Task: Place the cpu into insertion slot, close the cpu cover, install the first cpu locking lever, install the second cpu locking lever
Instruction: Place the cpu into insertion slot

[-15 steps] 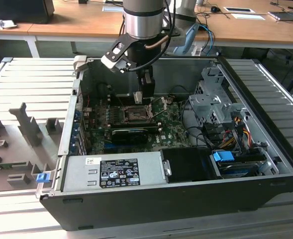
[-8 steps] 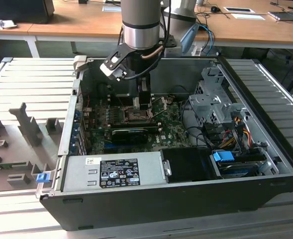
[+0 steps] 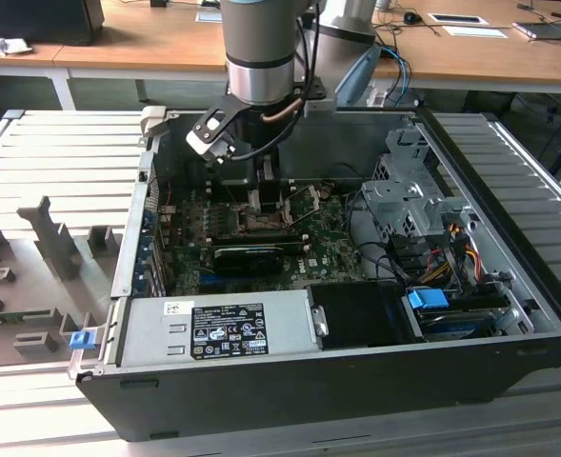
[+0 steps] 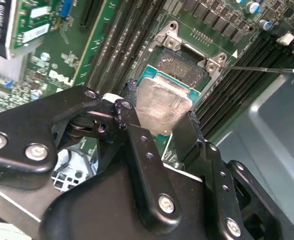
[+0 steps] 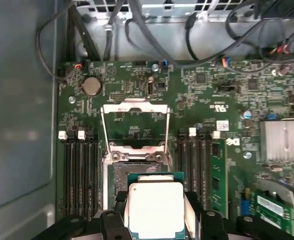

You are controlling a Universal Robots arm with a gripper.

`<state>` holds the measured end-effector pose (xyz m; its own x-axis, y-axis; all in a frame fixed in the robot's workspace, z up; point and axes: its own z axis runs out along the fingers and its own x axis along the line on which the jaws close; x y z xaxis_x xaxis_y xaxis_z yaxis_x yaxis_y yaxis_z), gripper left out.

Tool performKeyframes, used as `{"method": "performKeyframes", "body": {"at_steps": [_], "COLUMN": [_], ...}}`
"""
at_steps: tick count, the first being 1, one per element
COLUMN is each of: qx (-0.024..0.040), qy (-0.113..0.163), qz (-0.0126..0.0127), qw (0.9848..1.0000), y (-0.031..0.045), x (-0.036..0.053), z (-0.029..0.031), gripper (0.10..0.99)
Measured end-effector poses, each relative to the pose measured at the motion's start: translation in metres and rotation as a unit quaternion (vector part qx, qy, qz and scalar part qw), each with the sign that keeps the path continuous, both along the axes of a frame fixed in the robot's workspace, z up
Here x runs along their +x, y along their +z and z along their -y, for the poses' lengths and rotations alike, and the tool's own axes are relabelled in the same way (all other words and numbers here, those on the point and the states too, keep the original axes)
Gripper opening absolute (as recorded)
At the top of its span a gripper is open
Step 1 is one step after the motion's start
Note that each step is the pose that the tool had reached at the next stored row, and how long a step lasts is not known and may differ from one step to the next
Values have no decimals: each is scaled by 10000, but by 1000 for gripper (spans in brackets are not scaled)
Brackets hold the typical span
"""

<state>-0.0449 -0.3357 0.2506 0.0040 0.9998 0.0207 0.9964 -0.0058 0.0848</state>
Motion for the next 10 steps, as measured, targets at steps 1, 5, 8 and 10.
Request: {"method": "performKeyframes", "body": {"at_steps": [1,5,8,10], "qx": [1,1,1,1], "qy": [20,45,45,44], "qz": [0,1,0,0], "qw": [10000,10000,10000,10000], "y": [-20,-105,-157,-172], "x": [0,0,0,20], "z": [-11,-42,-45,-77], "gripper": [529,529,529,529]}}
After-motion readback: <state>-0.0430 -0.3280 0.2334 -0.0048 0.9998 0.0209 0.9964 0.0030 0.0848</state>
